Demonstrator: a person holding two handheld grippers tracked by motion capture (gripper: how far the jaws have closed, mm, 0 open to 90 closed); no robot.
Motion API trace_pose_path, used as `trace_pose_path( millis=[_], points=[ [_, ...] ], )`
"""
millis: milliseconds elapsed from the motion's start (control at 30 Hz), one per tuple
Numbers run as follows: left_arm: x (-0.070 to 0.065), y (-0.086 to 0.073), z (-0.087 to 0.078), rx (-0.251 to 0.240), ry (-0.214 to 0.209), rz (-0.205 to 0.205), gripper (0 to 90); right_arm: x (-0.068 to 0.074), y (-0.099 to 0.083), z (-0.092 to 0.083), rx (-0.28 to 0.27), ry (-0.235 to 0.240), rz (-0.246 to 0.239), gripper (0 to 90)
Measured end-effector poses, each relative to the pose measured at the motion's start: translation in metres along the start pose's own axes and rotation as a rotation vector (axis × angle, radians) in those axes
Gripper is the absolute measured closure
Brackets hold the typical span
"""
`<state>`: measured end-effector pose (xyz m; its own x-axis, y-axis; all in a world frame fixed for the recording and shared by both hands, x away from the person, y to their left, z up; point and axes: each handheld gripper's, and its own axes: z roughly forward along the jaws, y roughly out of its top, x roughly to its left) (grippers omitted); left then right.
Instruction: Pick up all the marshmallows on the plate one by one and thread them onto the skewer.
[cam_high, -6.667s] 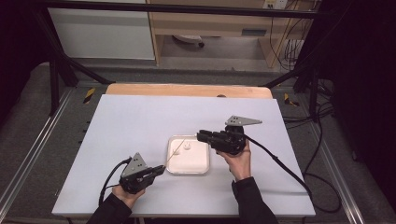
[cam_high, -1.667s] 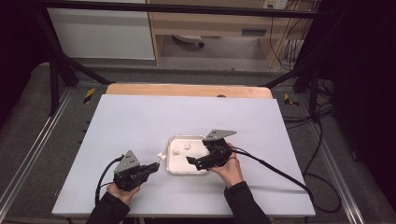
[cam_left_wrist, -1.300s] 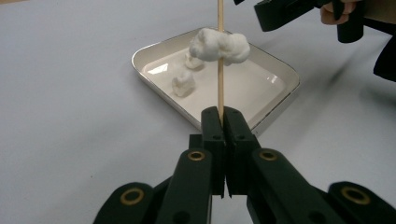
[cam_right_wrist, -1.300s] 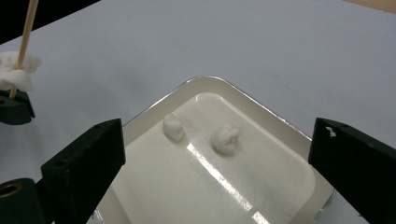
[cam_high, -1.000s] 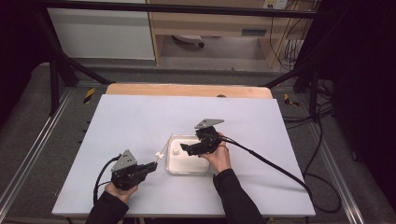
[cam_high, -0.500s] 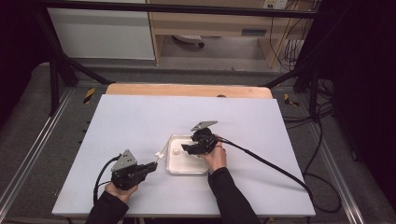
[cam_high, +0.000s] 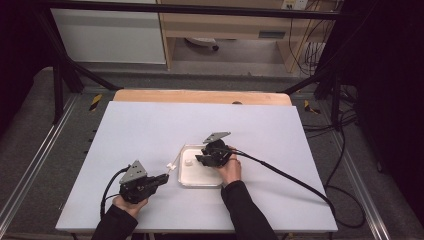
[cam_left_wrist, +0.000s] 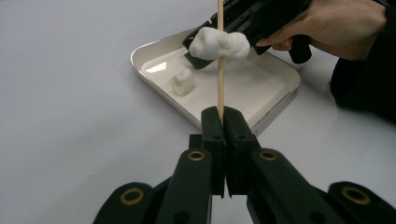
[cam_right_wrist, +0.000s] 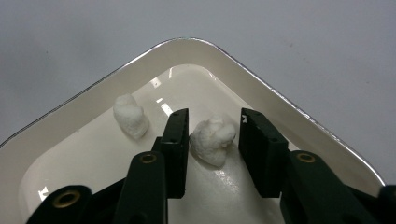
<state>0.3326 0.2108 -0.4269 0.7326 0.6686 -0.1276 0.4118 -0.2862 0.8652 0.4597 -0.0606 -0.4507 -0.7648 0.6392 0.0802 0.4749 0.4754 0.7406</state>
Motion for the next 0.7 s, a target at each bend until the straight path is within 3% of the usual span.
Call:
trace_pose_path(
  millis=[367,700],
  points=[
    [-0.001,0.0,0.0,-0.005,0.0,0.002,88.5,0.001,0.001,-0.006,0.001,-0.008,-0.006,71.3],
    [-0.003,0.0,0.0,-0.003,-0.005,0.01,88.5,0.01,0.009,-0.043,-0.089,0.036,-0.04,73.2]
  ],
)
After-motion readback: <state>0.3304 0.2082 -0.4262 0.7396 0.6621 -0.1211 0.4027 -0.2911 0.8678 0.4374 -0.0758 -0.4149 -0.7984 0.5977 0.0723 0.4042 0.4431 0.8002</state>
